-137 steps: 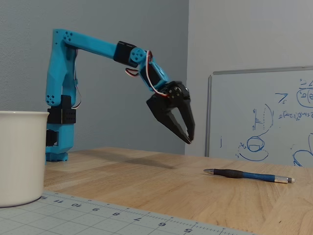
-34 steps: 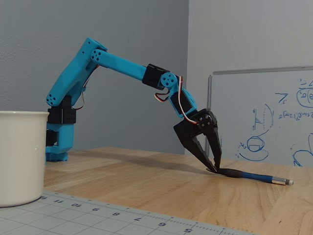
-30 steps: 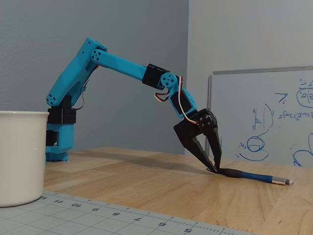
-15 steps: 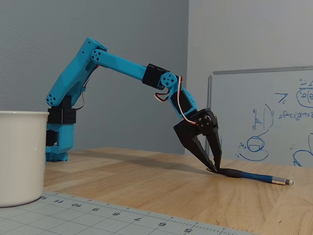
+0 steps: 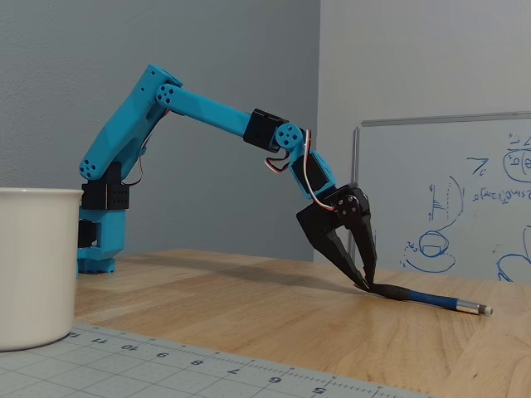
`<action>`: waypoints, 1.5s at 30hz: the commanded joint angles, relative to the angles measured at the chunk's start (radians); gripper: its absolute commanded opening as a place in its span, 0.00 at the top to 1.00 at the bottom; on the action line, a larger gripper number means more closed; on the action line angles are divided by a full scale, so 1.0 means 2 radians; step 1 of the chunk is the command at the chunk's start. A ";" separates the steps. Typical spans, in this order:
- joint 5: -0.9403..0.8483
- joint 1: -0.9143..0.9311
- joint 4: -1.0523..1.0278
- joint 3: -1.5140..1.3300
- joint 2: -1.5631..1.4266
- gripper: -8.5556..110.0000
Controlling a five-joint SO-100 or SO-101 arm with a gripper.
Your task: Touch the pen.
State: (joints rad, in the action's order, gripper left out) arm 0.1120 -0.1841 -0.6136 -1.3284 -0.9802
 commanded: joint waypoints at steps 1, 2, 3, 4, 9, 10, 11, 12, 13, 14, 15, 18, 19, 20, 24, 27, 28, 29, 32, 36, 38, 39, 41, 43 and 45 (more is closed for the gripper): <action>0.021 -0.004 0.007 0.070 -0.083 0.93; 0.029 -0.004 0.007 0.072 -0.083 0.93; 0.035 -0.004 0.007 0.073 -0.084 0.93; 0.038 -0.004 0.007 0.072 -0.084 0.93; 0.032 -0.004 0.007 0.067 -0.077 0.92; 0.032 -0.004 0.007 0.066 -0.077 0.92; 0.032 -0.004 0.007 0.065 -0.075 0.92; 0.032 -0.005 0.007 0.064 -0.072 0.92; 0.031 -0.005 0.007 0.064 -0.064 0.92; 0.031 -0.005 0.007 0.064 -0.059 0.92; 0.031 -0.005 0.007 0.063 -0.054 0.92; 0.031 -0.005 0.007 0.064 -0.051 0.92; 0.031 -0.006 0.008 0.064 -0.050 0.92; 0.030 -0.006 0.008 0.064 -0.048 0.92; 0.002 -0.012 0.012 0.064 -0.045 0.92; -0.018 -0.012 0.008 0.063 -0.045 0.92; -0.020 -0.012 0.008 0.063 -0.044 0.92; -0.021 -0.013 0.009 0.063 -0.043 0.92; -0.021 -0.015 0.009 0.062 -0.043 0.92; -0.022 -0.015 0.010 0.062 -0.030 0.92; -0.023 -0.013 0.009 0.062 -0.025 0.92; -0.023 -0.012 0.008 0.062 -0.024 0.92; -0.023 -0.012 0.007 0.061 -0.025 0.92; -0.023 -0.011 0.007 0.058 -0.025 0.92; -0.023 -0.011 0.007 0.047 -0.026 0.92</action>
State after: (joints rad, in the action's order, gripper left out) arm 0.0752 -0.2010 -0.6136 -1.2778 -0.9910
